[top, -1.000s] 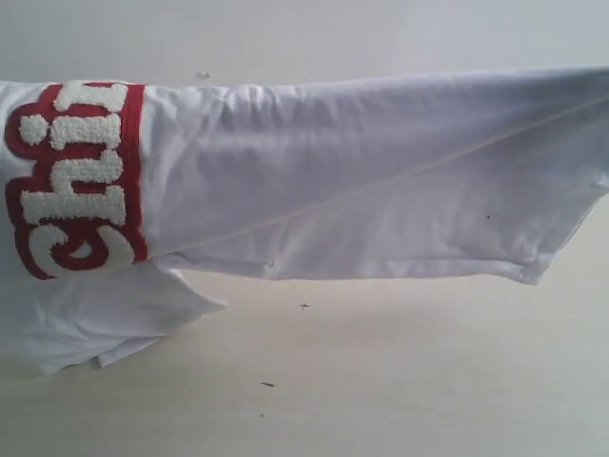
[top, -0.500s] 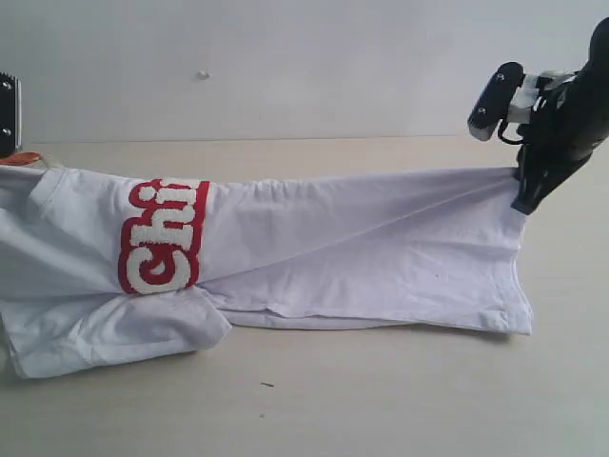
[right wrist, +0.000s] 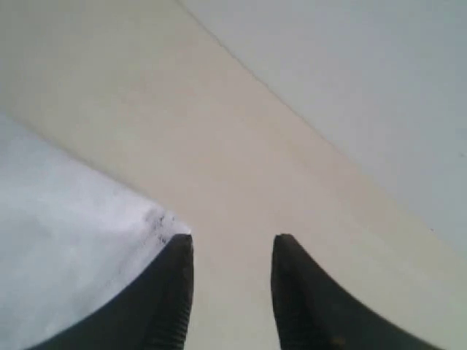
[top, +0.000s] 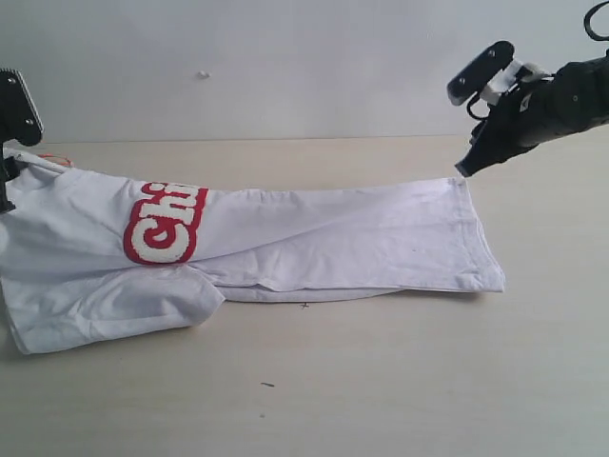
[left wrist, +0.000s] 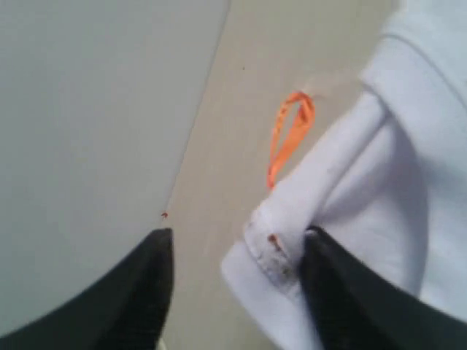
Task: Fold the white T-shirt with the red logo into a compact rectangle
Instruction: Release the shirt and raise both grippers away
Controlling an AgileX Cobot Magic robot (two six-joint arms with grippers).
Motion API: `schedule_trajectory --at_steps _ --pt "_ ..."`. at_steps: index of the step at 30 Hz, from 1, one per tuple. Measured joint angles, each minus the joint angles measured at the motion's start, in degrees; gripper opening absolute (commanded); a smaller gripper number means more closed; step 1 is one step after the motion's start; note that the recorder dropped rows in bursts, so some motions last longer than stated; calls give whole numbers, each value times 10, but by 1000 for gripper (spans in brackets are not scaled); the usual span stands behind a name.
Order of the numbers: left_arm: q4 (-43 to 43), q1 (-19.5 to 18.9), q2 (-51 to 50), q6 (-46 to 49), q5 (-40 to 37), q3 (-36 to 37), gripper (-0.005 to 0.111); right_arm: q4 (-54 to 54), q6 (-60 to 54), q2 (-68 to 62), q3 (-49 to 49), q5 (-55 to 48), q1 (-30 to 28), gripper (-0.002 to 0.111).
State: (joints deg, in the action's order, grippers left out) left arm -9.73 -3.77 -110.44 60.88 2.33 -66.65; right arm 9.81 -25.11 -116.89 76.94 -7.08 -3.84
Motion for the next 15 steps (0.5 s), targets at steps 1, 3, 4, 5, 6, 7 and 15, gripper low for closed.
schedule_trajectory --at_steps 1,3,4,5,6,7,15 --pt "0 0 0 -17 4 0 75 0 29 0 8 -5 0 36" --pt "0 -1 0 -47 8 0 75 0 80 0 23 -22 0 33" --pt "0 -1 0 -67 8 0 75 0 112 0 32 -39 0 30" --pt "0 -2 0 -80 8 0 73 0 130 0 41 -54 0 26" --pt "0 -2 0 -97 8 0 71 0 150 0 50 -74 0 22" --pt "0 -2 0 -116 8 0 69 0 165 0 58 -94 0 17" --pt "-1 -2 26 -277 -4 0 29 -11 182 0 90 -219 0 0"
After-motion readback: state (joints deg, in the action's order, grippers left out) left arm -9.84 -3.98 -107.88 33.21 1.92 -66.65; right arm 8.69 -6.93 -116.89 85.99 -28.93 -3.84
